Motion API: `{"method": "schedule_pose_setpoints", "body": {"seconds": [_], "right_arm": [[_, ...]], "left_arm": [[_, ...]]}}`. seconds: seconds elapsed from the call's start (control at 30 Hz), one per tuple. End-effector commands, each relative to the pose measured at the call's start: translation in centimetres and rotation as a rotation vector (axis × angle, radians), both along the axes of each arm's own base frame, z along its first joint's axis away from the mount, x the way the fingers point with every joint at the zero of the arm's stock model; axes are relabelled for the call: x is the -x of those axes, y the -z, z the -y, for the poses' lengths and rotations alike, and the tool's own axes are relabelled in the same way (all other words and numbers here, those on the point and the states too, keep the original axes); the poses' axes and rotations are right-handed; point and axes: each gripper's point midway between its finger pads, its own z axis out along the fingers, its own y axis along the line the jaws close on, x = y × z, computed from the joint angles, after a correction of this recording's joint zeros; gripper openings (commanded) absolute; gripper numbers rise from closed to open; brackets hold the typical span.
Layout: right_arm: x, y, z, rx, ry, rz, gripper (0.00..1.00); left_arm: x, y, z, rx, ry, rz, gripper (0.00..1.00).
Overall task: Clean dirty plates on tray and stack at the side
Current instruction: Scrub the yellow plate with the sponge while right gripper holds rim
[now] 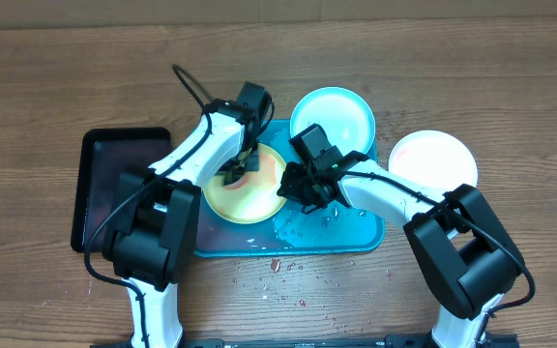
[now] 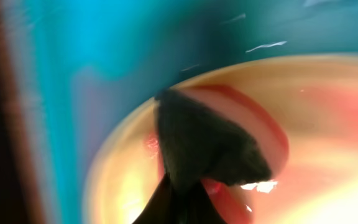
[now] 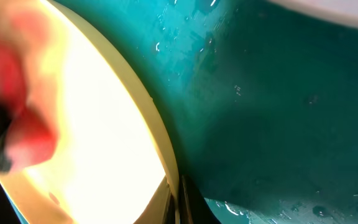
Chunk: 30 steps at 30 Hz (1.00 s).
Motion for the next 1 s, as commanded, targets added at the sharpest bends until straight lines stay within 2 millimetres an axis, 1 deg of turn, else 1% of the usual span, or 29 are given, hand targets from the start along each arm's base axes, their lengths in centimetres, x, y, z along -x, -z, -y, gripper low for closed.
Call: {"method": "schedule_pose_setpoints", "body": {"seconds": [0.0,0.07,0.13,0.2,0.27,0.33,0.37,0.43,0.5,0.57,0.67,0.73,0.8,0.87,0.9,0.97], "right_arm": [[0.0,0.3,0.1,0.012,0.0,-0.006,0.04],[0.0,0.3,0.1,0.012,0.001,-0.006,0.04],[0.0,0.3,0.1,0.012,0.001,-0.006,0.04],[0.0,0.3,0.1,0.012,0.001,-0.006,0.04],[0.0,0.3,0.1,0.012,0.001,-0.006,0.04],[0.0,0.3,0.1,0.012,0.001,-0.006,0.04],[0.0,0.3,0.1,0.012,0.001,-0.006,0.04],[0.0,0.3,0.1,0.012,0.001,-0.006,0.04],[0.0,0.3,0.1,0.012,0.001,-0.006,0.04],[0.0,0.3,0.1,0.012,0.001,-0.006,0.04],[0.0,0.3,0.1,0.012,0.001,-0.007,0.04],[0.0,0.3,0.1,0.012,0.001,-0.007,0.04],[0.0,0.3,0.0,0.01,-0.001,-0.008,0.04],[0.1,0.3,0.0,0.01,-0.003,-0.007,0.04],[0.1,0.3,0.0,0.01,-0.004,-0.007,0.04],[0.1,0.3,0.0,0.01,-0.004,-0.007,0.04]], "left_arm": [[-0.1,-1.1,-4.6,-0.229,-0.199,0.103,0.04],[0.6,-0.8,-4.1,-0.203,-0.166,0.049,0.04],[1.4,-0.1,-2.7,-0.123,-0.067,-0.037,0.04],[2.4,0.8,-0.2,0.019,0.089,-0.145,0.04],[3.9,1.3,2.9,0.209,0.285,-0.253,0.04],[5.6,1.0,5.6,0.384,0.441,-0.329,0.04],[6.8,0.5,7.3,0.507,0.526,-0.37,0.04],[7.7,-0.1,8.8,0.612,0.597,-0.388,0.04],[8.0,-0.7,10.0,0.696,0.651,-0.383,0.04],[7.7,-0.9,10.8,0.739,0.677,-0.359,0.04],[6.5,-0.7,11.3,0.739,0.689,-0.305,0.04],[5.4,-0.6,11.6,0.738,0.682,-0.258,0.04],[3.8,-0.4,11.9,0.719,0.658,-0.193,0.04],[2.3,0.0,11.3,0.654,0.596,-0.147,0.04],[1.4,0.4,10.6,0.601,0.546,-0.122,0.04],[-0.2,0.9,8.6,0.471,0.424,-0.073,0.04]]}}
